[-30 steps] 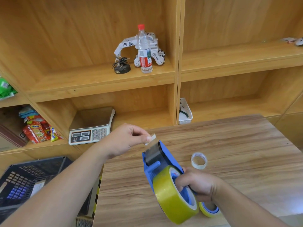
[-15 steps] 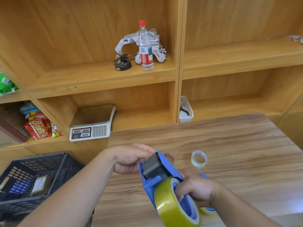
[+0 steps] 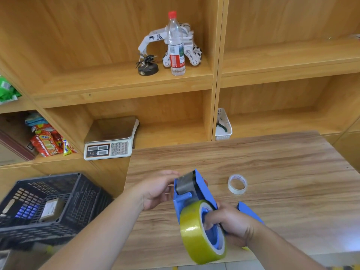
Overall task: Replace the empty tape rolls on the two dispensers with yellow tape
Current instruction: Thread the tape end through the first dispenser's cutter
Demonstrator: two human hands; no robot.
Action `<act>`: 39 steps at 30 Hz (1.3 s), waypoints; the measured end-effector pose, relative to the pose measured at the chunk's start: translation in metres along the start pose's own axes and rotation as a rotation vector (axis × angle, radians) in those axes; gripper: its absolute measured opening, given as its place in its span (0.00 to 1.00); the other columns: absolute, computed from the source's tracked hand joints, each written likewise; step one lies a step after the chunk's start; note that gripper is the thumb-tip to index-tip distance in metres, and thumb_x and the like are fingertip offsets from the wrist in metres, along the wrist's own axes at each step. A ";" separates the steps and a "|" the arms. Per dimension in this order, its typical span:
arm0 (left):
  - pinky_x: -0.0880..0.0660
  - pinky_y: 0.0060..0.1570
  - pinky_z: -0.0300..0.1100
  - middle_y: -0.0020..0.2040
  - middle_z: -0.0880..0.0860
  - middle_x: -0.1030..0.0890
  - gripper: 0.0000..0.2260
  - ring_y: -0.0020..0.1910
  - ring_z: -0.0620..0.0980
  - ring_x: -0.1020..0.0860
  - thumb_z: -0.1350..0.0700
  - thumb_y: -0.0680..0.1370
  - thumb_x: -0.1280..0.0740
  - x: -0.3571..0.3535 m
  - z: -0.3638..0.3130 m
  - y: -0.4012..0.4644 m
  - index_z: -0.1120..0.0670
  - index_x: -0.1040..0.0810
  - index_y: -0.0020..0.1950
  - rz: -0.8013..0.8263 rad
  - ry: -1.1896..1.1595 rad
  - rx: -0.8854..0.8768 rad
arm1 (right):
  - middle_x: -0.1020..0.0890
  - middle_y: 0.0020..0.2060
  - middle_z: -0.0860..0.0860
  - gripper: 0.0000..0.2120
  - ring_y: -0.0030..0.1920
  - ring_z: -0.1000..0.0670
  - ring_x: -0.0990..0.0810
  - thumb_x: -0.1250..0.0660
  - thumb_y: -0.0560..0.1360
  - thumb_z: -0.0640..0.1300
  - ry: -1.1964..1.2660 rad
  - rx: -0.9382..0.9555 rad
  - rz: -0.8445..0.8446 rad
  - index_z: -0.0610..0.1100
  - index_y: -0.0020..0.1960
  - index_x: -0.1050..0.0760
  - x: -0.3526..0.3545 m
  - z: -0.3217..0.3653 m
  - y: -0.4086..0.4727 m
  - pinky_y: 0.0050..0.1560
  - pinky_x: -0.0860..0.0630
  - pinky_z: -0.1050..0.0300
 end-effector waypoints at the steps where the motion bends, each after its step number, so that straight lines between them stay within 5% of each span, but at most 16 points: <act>1: 0.23 0.44 0.43 0.46 0.54 0.17 0.04 0.41 0.50 0.21 0.60 0.79 0.31 0.007 0.008 0.003 0.53 0.17 0.52 -0.048 -0.013 0.009 | 0.20 0.44 0.35 0.15 0.45 0.38 0.21 0.38 0.65 0.26 -0.014 0.008 -0.022 0.35 0.47 0.19 0.003 -0.001 0.001 0.43 0.20 0.53; 6: 0.22 0.42 0.44 0.42 0.53 0.17 0.09 0.36 0.50 0.19 0.50 0.82 0.33 0.026 0.060 0.005 0.55 0.18 0.52 -0.172 -0.155 0.103 | 0.20 0.41 0.38 0.09 0.42 0.40 0.19 0.36 0.67 0.29 -0.072 -0.040 -0.217 0.36 0.45 0.22 0.037 -0.027 0.016 0.46 0.22 0.50; 11: 0.19 0.49 0.48 0.52 0.56 0.13 0.17 0.47 0.53 0.15 0.44 0.79 0.30 0.016 0.116 0.010 0.56 0.19 0.60 -0.106 -0.206 0.179 | 0.20 0.33 0.42 0.11 0.37 0.40 0.18 0.32 0.62 0.33 -0.111 -0.161 -0.427 0.38 0.45 0.25 0.079 -0.075 0.035 0.44 0.22 0.47; 15: 0.19 0.53 0.50 0.59 0.59 0.14 0.22 0.52 0.55 0.15 0.49 0.73 0.23 0.006 0.152 0.016 0.54 0.20 0.64 -0.039 -0.185 0.231 | 0.17 0.29 0.47 0.17 0.37 0.42 0.16 0.33 0.65 0.32 -0.183 -0.260 -0.497 0.42 0.53 0.24 0.097 -0.108 0.045 0.45 0.22 0.46; 22: 0.19 0.52 0.48 0.54 0.60 0.12 0.18 0.50 0.55 0.14 0.63 0.73 0.22 0.021 0.208 0.047 0.60 0.19 0.62 -0.092 -0.128 0.297 | 0.13 0.43 0.38 0.28 0.43 0.37 0.14 0.29 0.60 0.38 -0.238 -0.451 -0.562 0.45 0.60 0.28 0.117 -0.165 0.059 0.52 0.17 0.39; 27: 0.18 0.45 0.43 0.56 0.63 0.13 0.14 0.48 0.54 0.14 0.65 0.74 0.25 0.028 0.243 0.067 0.62 0.17 0.60 -0.109 -0.123 0.338 | 0.17 0.45 0.49 0.22 0.38 0.51 0.21 0.29 0.72 0.40 -0.376 -0.534 -0.590 0.49 0.63 0.30 0.121 -0.173 0.065 0.34 0.27 0.61; 35: 0.18 0.50 0.47 0.49 0.58 0.11 0.10 0.49 0.56 0.14 0.66 0.77 0.27 0.042 0.279 0.094 0.59 0.18 0.58 -0.184 -0.157 0.353 | 0.17 0.48 0.51 0.18 0.42 0.51 0.18 0.31 0.69 0.43 -0.624 -0.559 -0.594 0.51 0.59 0.23 0.141 -0.193 0.090 0.37 0.22 0.59; 39: 0.18 0.56 0.50 0.55 0.59 0.12 0.15 0.56 0.58 0.14 0.63 0.77 0.26 0.049 0.300 0.109 0.60 0.19 0.63 -0.183 -0.152 0.389 | 0.20 0.53 0.50 0.18 0.46 0.49 0.18 0.31 0.69 0.49 -0.674 -0.576 -0.603 0.53 0.59 0.23 0.150 -0.212 0.103 0.49 0.18 0.50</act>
Point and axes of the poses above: each hand's wrist, its own y-axis towards the middle knuckle, its own x-axis out of the back of the hand, z = x × y, the point moved 9 cm from there along y, towards the middle knuckle
